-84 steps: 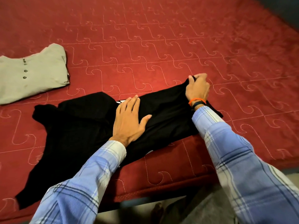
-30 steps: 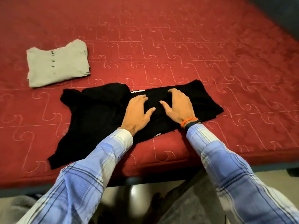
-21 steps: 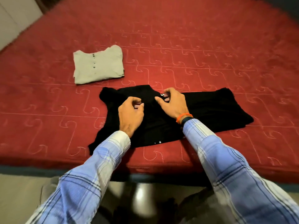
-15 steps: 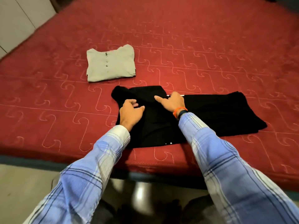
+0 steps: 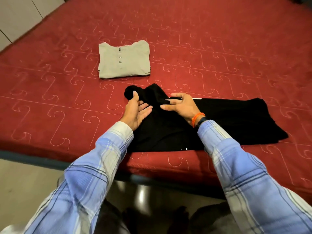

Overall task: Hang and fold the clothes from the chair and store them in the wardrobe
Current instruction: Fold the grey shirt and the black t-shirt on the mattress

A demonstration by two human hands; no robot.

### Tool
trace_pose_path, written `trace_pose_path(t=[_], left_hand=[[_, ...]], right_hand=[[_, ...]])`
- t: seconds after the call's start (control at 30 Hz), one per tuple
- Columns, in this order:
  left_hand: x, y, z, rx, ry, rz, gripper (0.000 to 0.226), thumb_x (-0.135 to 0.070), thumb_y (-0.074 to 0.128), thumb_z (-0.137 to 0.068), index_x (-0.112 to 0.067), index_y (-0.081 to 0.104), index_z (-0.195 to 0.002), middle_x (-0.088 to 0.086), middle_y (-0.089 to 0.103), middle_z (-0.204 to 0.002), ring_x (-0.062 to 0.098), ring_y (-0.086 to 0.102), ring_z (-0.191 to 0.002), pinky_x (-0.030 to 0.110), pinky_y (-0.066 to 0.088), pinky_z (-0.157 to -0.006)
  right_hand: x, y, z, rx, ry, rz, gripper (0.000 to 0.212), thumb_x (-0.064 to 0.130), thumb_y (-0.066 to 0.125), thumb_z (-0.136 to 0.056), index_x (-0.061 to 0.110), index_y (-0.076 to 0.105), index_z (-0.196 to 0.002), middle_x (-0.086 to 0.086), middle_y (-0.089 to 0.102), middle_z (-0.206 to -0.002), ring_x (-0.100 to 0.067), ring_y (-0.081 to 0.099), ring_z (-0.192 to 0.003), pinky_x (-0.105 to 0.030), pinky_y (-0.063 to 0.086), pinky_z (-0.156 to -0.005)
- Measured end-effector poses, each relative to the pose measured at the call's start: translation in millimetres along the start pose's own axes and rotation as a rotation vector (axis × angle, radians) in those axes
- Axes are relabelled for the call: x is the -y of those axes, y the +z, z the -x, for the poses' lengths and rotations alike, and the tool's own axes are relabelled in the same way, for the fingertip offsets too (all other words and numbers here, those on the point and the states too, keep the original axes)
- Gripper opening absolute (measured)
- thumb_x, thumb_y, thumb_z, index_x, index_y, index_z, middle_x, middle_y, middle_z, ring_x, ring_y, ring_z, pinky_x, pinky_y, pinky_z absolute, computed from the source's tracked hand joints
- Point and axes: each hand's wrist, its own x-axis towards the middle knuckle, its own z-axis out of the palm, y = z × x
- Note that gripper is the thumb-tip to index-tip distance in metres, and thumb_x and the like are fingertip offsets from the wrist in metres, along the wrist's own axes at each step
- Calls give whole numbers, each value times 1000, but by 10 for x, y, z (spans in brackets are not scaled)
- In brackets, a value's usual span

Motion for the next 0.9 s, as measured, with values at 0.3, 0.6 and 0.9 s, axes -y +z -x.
trace_pose_path(t=[0.3, 0.6, 0.9], left_hand=[[-196, -175, -46, 40, -34, -39, 67, -54, 68, -83, -3, 60, -127, 20, 69, -114, 33, 68, -105, 49, 53, -93], [-297, -128, -43, -217, 105, -219, 17, -9, 69, -89, -7, 58, -102, 14, 68, -104, 26, 68, -97, 37, 57, -81], [-278, -237, -256, -271, 303, -227, 66, 12, 41, -94, -13, 27, -153, 2, 43, -150, 15, 49, -130, 31, 43, -107]], right_hand=[[125, -17, 296, 345, -143, 346, 30, 12, 86, -68, 4, 72, -93, -11, 75, -77, -16, 67, -59, -23, 56, -66], [-162, 188, 242, 190, -302, 918, 89, 55, 88, -53, 21, 59, -130, 5, 58, -114, -8, 59, -95, -21, 47, -90], [-317, 17, 116, -133, -210, 598, 61, 39, 80, -77, 17, 58, -130, 1, 65, -95, 4, 55, -59, -2, 44, -70]])
